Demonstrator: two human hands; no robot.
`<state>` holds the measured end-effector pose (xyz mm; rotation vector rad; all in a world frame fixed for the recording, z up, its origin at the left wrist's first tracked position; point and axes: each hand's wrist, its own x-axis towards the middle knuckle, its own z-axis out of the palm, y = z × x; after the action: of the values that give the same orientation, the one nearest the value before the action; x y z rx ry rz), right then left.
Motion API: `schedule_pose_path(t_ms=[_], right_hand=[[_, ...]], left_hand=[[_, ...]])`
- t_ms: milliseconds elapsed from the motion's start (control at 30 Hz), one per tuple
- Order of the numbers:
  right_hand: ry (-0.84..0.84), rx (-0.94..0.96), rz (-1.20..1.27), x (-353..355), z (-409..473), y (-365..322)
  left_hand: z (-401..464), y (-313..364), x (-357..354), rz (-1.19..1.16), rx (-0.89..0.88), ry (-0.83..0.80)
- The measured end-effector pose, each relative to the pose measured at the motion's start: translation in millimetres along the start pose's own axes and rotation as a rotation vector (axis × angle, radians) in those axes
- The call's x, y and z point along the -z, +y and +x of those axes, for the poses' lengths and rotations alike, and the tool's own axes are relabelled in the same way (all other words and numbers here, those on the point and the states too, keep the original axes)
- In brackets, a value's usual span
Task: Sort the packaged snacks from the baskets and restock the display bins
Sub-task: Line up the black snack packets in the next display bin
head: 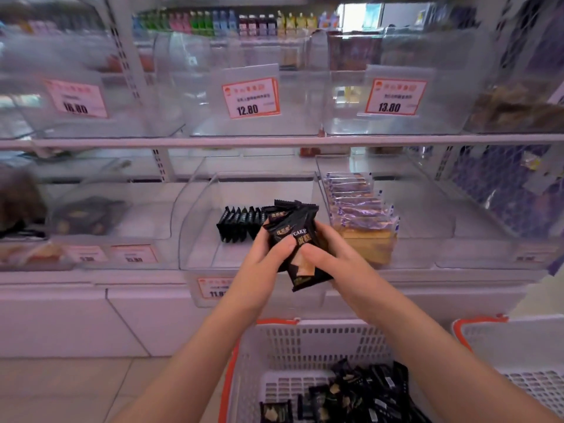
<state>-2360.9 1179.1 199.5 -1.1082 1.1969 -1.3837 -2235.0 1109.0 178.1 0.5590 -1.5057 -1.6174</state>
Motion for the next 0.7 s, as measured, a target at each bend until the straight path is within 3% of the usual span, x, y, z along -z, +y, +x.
schedule_pose_path(t_ms=[200,367,500,600,700], right_hand=[[0.026,-0.164,-0.115,-4.0,45.3,-6.4],[0.279,-0.189,-0.291,-13.6,93.9,-4.6],[0.431,-0.160,-0.866,-4.7,135.2,-6.7],[0.408,-0.246,-1.284,-3.6,160.2,-1.4],[0.368,-0.388,-1.673,-4.9,181.3,13.9]], left_hand=[[36.8,-2.2,26.0,0.036,0.174,-0.080],[85.9,2.8,52.0,0.269,0.330,-0.203],[126.0,-7.6,74.5,0.706,0.369,-0.130],[150.9,-21.3,88.3,1.301,0.239,-0.238],[168.5,-34.6,92.5,1.591,0.246,-0.303]])
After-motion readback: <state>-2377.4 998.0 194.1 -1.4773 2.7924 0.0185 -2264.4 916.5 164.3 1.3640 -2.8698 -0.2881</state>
